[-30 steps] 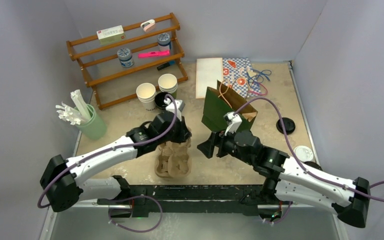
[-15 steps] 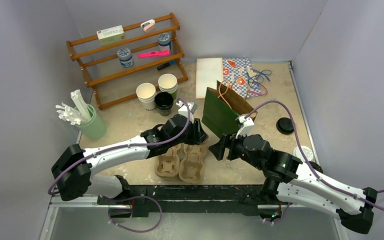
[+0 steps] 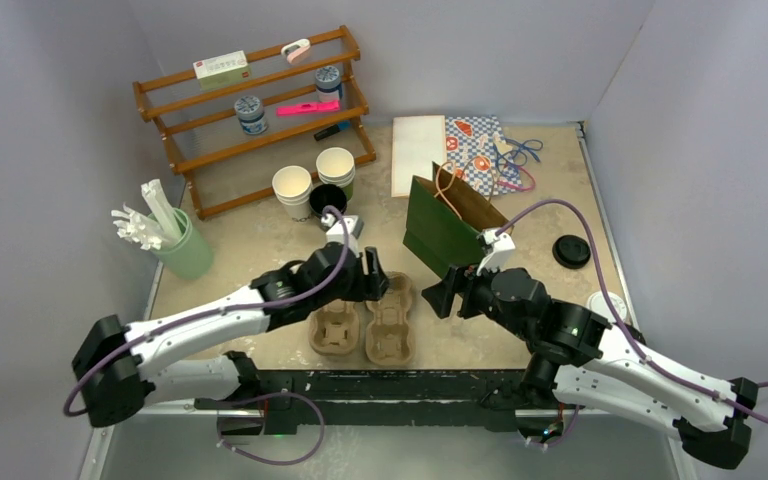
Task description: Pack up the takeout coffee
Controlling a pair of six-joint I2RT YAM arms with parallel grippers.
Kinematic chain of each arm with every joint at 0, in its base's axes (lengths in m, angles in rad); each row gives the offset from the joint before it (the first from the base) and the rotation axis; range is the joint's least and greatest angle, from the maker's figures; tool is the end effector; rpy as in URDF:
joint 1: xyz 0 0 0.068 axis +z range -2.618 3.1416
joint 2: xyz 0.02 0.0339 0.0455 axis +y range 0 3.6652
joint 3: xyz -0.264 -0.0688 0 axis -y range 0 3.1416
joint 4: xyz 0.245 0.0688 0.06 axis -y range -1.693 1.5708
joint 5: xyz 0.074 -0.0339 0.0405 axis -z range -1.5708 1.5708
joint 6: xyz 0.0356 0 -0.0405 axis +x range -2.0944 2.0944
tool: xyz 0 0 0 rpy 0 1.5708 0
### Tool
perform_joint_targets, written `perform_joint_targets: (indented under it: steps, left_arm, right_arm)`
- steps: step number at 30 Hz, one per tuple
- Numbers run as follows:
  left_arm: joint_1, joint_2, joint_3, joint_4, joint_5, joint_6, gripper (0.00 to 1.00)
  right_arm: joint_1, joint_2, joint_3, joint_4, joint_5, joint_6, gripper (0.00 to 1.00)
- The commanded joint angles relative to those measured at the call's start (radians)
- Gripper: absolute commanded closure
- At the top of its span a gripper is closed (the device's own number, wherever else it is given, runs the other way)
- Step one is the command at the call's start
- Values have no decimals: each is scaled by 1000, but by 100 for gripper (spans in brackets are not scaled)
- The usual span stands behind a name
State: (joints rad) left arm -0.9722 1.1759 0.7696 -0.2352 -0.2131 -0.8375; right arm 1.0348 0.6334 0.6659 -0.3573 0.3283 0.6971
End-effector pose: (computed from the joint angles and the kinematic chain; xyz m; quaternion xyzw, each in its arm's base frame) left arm 0.1496 -0.2059 0.2504 0.0123 0.8901 -0.2916 0.3500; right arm 0.0876 0.1250 0.3033 -0.0407 0.8058 0.3525 0.4740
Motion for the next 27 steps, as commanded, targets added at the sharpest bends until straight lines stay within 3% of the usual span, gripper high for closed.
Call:
perform_joint_targets:
  steps: [1, 10, 16, 20, 27]
  left_arm:
    - [-6, -119, -93, -54, -17, -67, 42]
    - [-5, -171, -233, -32, -1, -118, 48]
    - [34, -190, -254, -205, -185, -235, 47]
    - [155, -207, -268, -276, -233, -216, 48]
    - [233, -210, -241, -285, -409, -111, 48]
  right_arm:
    - [1, -14, 23, 21, 43, -21, 19]
    - [-1, 23, 31, 21, 54, -30, 20]
    - [0, 14, 14, 44, 58, -22, 19]
    - [1, 26, 22, 37, 55, -21, 20]
    - [1, 51, 41, 34, 32, -25, 20]
